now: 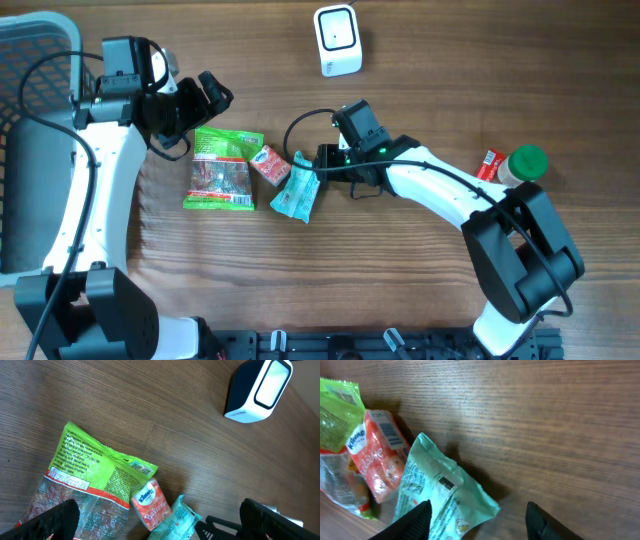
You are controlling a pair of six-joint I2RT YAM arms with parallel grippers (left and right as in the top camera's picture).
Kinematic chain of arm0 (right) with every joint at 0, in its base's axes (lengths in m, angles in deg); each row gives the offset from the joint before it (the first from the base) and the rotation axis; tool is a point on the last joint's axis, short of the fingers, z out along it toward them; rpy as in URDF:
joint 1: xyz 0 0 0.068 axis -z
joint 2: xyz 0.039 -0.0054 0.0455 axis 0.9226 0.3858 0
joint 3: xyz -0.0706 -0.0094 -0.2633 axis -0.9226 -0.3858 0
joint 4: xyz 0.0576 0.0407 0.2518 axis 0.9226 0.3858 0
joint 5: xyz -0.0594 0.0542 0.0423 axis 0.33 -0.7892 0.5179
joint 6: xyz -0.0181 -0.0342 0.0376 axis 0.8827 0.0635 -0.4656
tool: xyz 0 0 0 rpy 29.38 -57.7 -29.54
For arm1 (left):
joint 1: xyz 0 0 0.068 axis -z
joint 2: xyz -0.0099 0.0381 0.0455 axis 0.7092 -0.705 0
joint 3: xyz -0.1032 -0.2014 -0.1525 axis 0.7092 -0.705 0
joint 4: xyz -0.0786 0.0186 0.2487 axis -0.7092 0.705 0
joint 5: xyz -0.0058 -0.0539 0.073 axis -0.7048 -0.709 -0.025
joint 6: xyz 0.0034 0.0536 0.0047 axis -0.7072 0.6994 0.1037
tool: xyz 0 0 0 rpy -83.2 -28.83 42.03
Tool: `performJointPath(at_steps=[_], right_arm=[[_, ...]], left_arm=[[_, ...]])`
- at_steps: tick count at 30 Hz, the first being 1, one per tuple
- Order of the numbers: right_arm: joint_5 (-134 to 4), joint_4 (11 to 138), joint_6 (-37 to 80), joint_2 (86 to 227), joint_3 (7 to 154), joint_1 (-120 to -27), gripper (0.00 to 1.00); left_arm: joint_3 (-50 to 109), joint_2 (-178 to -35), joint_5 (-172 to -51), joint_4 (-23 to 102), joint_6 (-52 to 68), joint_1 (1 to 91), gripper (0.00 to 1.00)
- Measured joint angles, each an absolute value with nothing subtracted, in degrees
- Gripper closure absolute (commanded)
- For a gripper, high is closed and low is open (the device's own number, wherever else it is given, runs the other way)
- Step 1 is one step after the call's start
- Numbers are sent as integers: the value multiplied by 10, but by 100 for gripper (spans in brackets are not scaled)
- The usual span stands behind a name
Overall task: Scan the item barcode
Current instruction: 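Grasp the mint-green wipes pouch with the right gripper and lift it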
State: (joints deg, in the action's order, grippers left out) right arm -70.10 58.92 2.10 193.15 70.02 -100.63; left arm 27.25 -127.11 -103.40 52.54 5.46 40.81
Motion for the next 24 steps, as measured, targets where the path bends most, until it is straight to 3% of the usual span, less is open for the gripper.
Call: performJointPath(at_steps=[9, 14, 16, 24], right_arm=[[-726, 569, -59, 1956, 698, -1017, 49], [-726, 548, -74, 1968, 697, -1036, 91], [-726, 544, -75, 1968, 697, -1041, 96], [-674, 661, -70, 1912, 695, -1016, 96]], left_arm=[[272, -1271, -1034, 525, 55, 408, 0], [272, -1271, -1034, 525, 55, 408, 0], [272, -1271, -1034, 525, 55, 408, 0], [272, -1271, -1034, 525, 55, 408, 0]])
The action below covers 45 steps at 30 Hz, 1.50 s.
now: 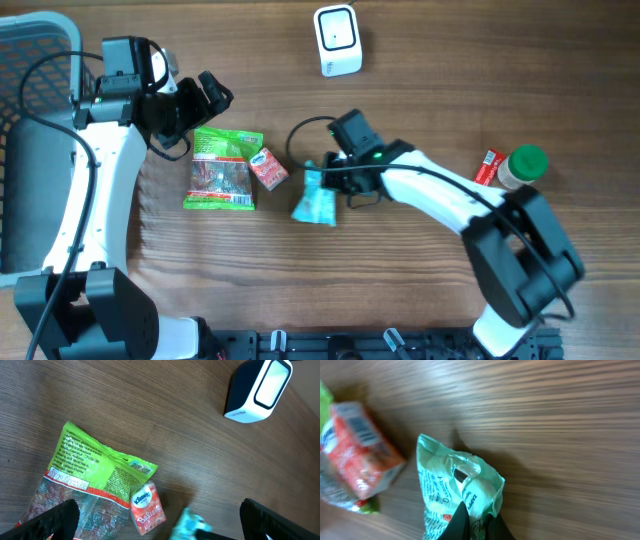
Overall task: Scan the item barcode
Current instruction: 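Grasp the mint-green wipes pouch with the right gripper and lift it, then bring the pouch toward center while the left gripper reaches toward it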
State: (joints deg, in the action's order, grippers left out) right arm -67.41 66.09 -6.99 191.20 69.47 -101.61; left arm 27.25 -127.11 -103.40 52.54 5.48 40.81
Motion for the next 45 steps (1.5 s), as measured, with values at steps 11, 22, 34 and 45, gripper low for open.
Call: performJointPath(at_steps=[11, 22, 34, 45], right_arm=[[-552, 790, -181, 1845, 694, -993, 90], [-544, 777, -367, 1845, 652, -993, 64], [-551, 776, -283, 1789, 638, -993, 50], [-654, 766, -106, 1731, 638, -997, 96]], left_arm=[[272, -1271, -1034, 526, 55, 408, 0], [272, -1271, -1034, 525, 55, 408, 0], [272, -1271, -1034, 526, 55, 408, 0], [272, -1271, -1034, 525, 55, 408, 0]])
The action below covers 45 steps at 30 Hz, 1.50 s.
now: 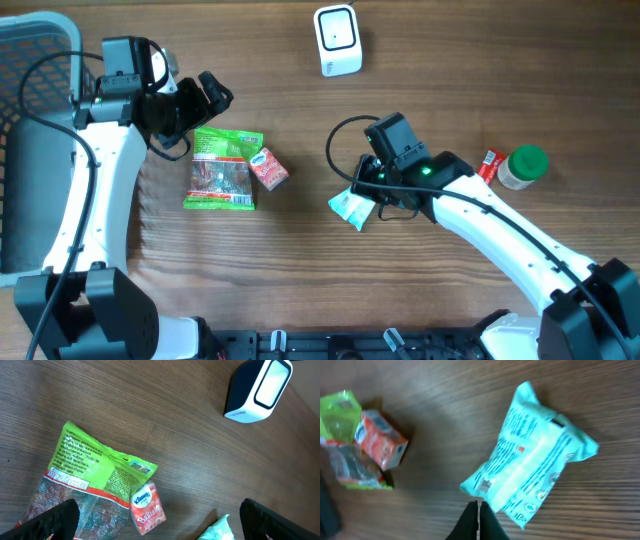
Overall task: Scan the item barcode
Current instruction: 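Bring the pouch toward center while the left gripper reaches toward it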
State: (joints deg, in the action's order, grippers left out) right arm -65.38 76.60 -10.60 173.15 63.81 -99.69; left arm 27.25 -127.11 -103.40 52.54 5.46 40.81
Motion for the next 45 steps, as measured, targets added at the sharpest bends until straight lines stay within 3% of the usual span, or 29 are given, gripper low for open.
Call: performJointPath(at_steps=[18, 24, 32, 41, 42, 43, 44, 45], right_arm=[[-681, 688, -89, 1878, 638, -1017, 96], [-710, 693, -52, 1871, 646, -1013, 92], [-750, 737, -6, 1752, 668, -983, 96], [-733, 757, -2, 1745, 645, -977, 96], [-730, 757, -2, 1745, 644, -971, 96], [-730, 758, -2, 1745, 644, -969, 96], [-729, 758, 0, 1745, 644, -967, 96], [-730, 758, 4, 1745, 644, -966, 96]], left_arm=[[272, -1271, -1034, 525, 55, 408, 0], [272, -1271, -1034, 525, 55, 408, 0], [272, -1271, -1034, 525, 55, 408, 0], [272, -1271, -1034, 525, 55, 408, 0], [272, -1271, -1034, 524, 55, 408, 4], [272, -1271, -1042, 518, 53, 408, 26], [272, -1271, -1054, 517, 52, 408, 66], [272, -1271, -1070, 517, 54, 408, 96]])
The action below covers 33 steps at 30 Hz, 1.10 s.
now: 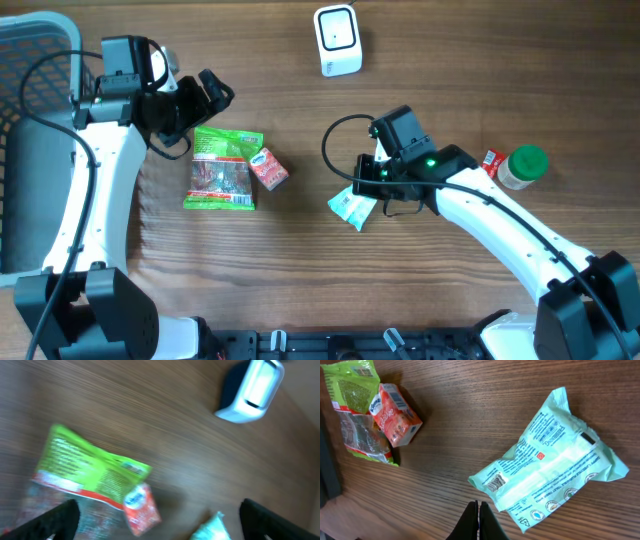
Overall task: Scan the item barcode
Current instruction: 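Bring the pouch toward center while the left gripper reaches toward it, then hold the pouch with both grippers and rotate it to expose the barcode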
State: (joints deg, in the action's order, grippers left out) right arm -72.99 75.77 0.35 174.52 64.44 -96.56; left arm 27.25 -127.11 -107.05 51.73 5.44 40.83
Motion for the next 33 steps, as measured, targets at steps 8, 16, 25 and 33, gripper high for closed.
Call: performJointPath(at_steps=[8, 16, 25, 33], right_arm=[[-751, 779, 37, 1745, 644, -962, 96], [-804, 810, 68, 1745, 644, -945, 96], [-868, 850, 128, 1745, 641, -874, 96], [-931, 721, 160, 1745, 551, -859, 96]], left_arm=[[248, -1282, -1149, 554, 93, 513, 96], [197, -1350, -1159, 489, 94, 660, 96], [196, -1419, -1159, 450, 84, 715, 96], [194, -1452, -1159, 433, 79, 744, 96]])
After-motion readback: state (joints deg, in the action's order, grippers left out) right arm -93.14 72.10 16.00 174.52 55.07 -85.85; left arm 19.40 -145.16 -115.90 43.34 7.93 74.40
